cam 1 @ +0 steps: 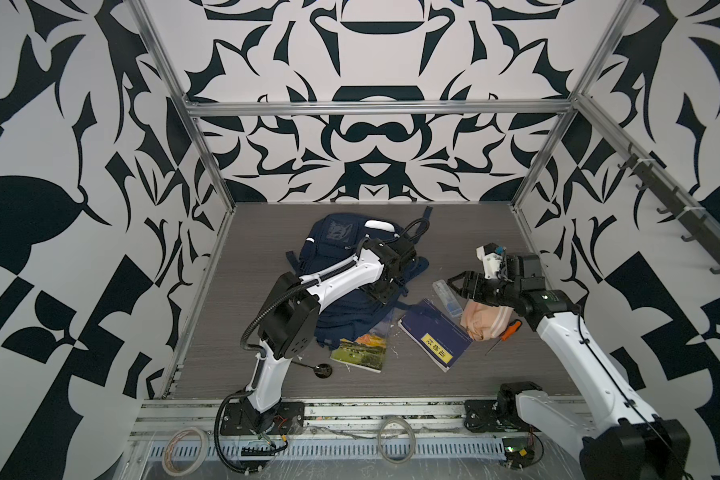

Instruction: Pack the student bag

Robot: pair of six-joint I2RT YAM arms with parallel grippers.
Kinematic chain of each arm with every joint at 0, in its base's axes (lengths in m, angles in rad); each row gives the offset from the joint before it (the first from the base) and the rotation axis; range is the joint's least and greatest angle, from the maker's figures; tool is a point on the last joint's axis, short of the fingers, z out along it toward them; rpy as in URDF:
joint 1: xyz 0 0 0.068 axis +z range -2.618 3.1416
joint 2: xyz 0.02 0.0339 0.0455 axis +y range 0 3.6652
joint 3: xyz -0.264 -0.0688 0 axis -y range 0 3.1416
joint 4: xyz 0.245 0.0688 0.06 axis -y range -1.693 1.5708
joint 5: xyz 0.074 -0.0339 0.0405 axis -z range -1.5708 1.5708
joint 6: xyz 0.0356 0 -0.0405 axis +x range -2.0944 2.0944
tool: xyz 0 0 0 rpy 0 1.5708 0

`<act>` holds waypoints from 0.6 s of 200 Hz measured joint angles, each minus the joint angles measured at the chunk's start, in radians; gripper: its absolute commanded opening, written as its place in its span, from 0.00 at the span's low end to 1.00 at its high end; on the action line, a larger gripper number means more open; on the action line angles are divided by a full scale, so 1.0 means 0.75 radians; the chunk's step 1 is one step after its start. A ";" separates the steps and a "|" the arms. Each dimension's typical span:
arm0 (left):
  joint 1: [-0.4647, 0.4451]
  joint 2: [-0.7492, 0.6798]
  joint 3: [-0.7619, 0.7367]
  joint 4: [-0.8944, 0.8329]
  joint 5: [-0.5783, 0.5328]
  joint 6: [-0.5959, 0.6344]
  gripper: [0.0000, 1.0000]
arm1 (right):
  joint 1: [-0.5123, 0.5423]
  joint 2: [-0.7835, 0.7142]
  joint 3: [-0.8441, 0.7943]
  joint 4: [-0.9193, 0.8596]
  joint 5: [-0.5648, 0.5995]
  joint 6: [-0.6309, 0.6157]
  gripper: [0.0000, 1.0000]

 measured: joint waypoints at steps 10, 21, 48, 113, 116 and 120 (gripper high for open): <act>0.001 -0.001 0.006 -0.007 -0.002 0.003 0.00 | 0.001 -0.027 0.000 -0.012 -0.005 -0.025 0.75; 0.003 -0.005 0.015 -0.018 -0.002 0.008 0.00 | 0.004 -0.049 0.003 -0.034 -0.005 -0.066 0.74; 0.029 -0.061 0.057 -0.068 0.037 0.029 0.00 | 0.026 -0.083 0.015 -0.092 -0.022 -0.162 0.75; 0.189 -0.360 0.296 -0.266 0.292 0.097 0.00 | 0.039 -0.226 -0.042 0.071 -0.248 -0.286 0.66; 0.192 -0.364 0.313 -0.278 0.304 0.099 0.00 | 0.041 -0.226 -0.044 0.082 -0.258 -0.289 0.65; 0.195 -0.369 0.334 -0.288 0.318 0.101 0.00 | 0.043 -0.221 -0.049 0.098 -0.272 -0.286 0.64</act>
